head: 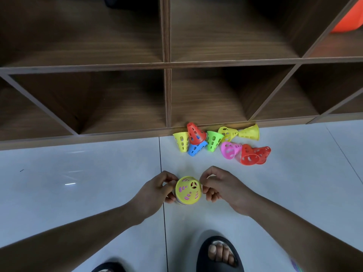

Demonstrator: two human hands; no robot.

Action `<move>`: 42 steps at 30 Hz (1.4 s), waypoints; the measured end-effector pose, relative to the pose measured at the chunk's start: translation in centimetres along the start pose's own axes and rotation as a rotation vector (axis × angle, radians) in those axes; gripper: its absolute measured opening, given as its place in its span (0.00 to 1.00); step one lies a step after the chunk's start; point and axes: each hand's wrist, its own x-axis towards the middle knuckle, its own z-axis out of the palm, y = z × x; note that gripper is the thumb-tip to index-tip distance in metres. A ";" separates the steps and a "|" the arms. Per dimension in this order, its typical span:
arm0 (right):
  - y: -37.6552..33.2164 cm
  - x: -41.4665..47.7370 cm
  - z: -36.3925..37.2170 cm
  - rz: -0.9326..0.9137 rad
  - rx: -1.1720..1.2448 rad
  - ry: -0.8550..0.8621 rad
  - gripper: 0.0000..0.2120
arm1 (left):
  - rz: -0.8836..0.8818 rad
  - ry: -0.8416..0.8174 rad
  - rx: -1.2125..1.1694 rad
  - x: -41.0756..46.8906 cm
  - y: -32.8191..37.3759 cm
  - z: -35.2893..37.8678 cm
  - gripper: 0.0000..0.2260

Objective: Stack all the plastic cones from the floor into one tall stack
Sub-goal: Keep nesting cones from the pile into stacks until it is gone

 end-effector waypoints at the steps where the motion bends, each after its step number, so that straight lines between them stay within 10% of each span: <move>1: 0.1 0.4 -0.6 -0.004 -0.008 0.032 0.04 | 0.001 -0.021 0.020 0.3 0.0 -0.1 0.08; 8: 0.7 4.1 -6.2 -0.067 -0.113 0.328 0.07 | 0.039 -0.021 0.155 4.3 0.5 -1.7 0.05; 14: 2.7 7.1 -10.7 -0.253 -1.077 0.438 0.18 | 0.141 0.001 0.260 8.0 2.0 -3.1 0.04; 24: 3.4 8.2 -11.1 -0.256 -1.528 0.548 0.27 | 0.155 0.081 0.446 12.5 4.2 -4.2 0.20; 31: 1.9 5.6 -8.6 -0.522 -1.060 0.677 0.08 | 0.096 -0.024 0.470 14.6 5.4 -3.9 0.30; 42: -1.5 -1.6 -4.7 -0.611 -0.428 0.556 0.05 | 0.032 0.050 0.189 12.4 3.1 -3.7 0.06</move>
